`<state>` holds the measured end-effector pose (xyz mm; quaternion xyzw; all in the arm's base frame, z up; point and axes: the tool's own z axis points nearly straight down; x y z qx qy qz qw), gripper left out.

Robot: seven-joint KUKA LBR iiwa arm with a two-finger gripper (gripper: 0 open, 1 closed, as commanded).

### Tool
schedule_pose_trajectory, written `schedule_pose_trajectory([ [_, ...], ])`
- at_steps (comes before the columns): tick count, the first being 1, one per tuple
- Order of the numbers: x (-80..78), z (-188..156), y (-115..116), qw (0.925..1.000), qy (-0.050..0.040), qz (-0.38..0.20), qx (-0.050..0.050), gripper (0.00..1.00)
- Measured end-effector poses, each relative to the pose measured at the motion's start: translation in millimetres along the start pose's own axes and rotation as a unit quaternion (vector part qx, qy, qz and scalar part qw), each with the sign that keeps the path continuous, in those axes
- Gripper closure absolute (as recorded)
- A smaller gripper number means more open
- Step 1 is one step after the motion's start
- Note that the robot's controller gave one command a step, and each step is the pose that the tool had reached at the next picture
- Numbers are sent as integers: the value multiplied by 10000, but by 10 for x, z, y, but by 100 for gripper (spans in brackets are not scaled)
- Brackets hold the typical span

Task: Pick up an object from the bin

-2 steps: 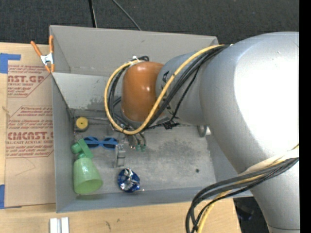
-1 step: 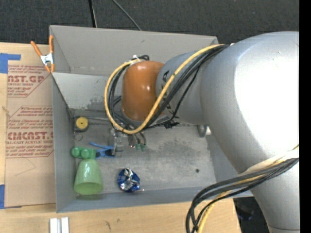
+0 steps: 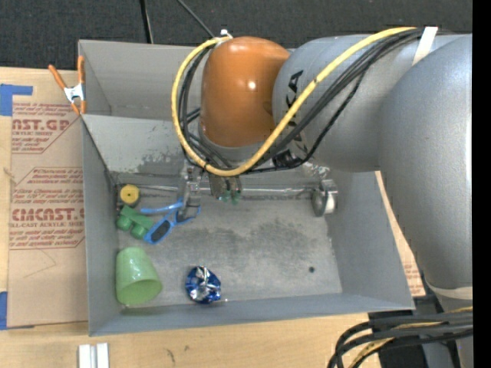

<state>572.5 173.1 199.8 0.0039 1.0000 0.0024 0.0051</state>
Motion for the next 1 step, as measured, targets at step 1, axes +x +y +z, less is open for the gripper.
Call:
schedule_pose_trajectory([
  [1,-116,-751,49,9667,9,-2560,6,100],
])
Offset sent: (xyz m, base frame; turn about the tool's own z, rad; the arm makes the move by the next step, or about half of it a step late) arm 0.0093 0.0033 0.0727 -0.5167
